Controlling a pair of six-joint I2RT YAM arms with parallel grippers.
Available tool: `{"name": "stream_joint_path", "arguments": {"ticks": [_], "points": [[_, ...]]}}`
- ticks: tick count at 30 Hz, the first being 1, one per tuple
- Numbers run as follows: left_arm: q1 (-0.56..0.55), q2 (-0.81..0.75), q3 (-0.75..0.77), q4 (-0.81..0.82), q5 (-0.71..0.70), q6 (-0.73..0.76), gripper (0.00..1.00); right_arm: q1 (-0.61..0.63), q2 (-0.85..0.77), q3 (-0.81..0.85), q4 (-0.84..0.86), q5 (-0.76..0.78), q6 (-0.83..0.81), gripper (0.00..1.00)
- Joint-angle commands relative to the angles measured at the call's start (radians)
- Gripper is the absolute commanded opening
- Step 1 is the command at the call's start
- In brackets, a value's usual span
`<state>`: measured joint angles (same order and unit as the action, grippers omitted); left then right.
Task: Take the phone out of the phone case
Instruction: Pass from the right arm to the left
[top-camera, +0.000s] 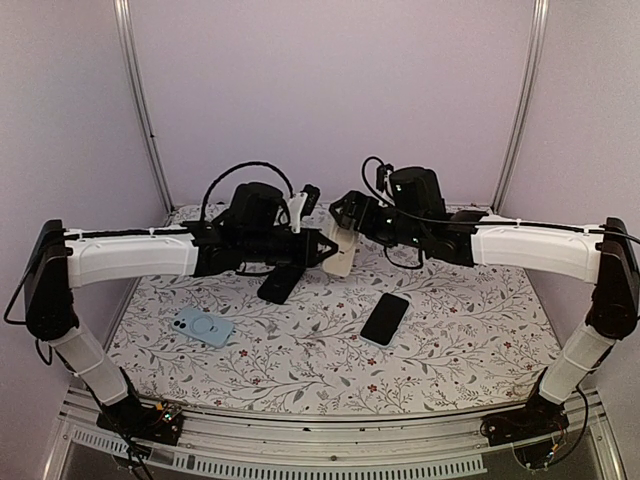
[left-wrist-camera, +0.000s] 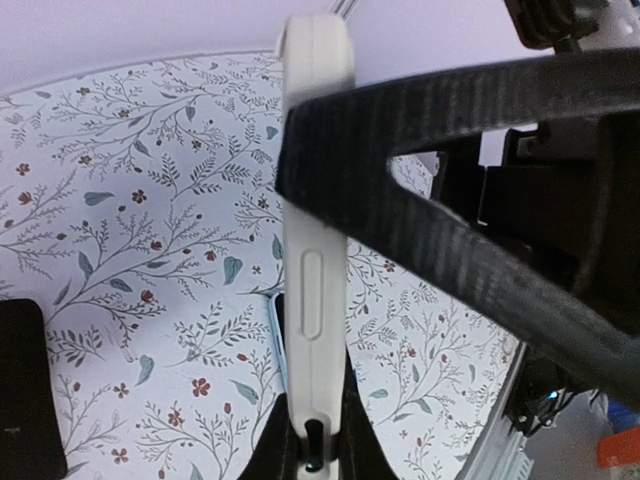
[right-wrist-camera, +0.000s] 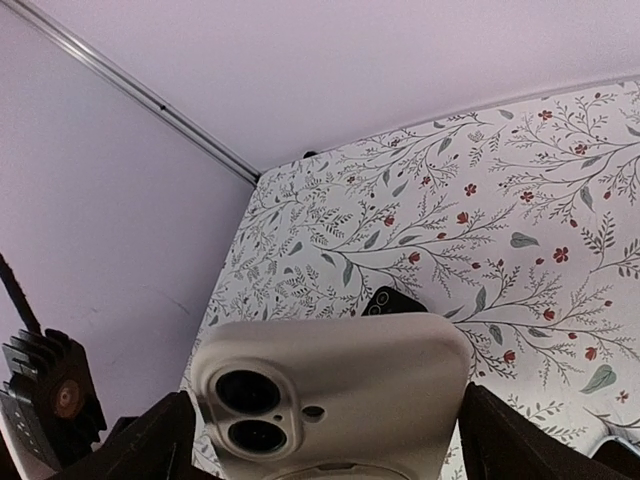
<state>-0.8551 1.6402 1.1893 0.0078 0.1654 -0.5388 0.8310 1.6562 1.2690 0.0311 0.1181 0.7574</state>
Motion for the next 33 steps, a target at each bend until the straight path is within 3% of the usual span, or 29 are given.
{"name": "stream_joint_path", "arguments": {"ticks": [1, 9, 14, 21, 29, 33], "points": [[-0.018, -0.060, -0.009, 0.101, -0.124, 0.202, 0.00, -0.015, -0.064, 0.034, 0.031, -0.047, -0.006, 0.98], [-0.026, -0.121, -0.078, 0.282, -0.324, 0.527, 0.00, -0.072, -0.130, 0.031, 0.006, -0.168, 0.006, 0.99], [-0.079, -0.123, -0.109, 0.386, -0.563, 0.837, 0.00, -0.145, -0.181, 0.013, -0.001, -0.294, 0.027, 0.99], [-0.153, -0.058, -0.160, 0.656, -0.808, 1.269, 0.00, -0.208, -0.202, 0.020, -0.025, -0.473, 0.040, 0.99], [-0.200, 0.023, -0.195, 0.871, -0.897, 1.569, 0.00, -0.240, -0.191, -0.003, -0.030, -0.628, 0.077, 0.97], [-0.217, 0.056, -0.200, 0.935, -0.911, 1.651, 0.00, -0.240, -0.185, -0.012, -0.059, -0.671, 0.087, 0.95]]}}
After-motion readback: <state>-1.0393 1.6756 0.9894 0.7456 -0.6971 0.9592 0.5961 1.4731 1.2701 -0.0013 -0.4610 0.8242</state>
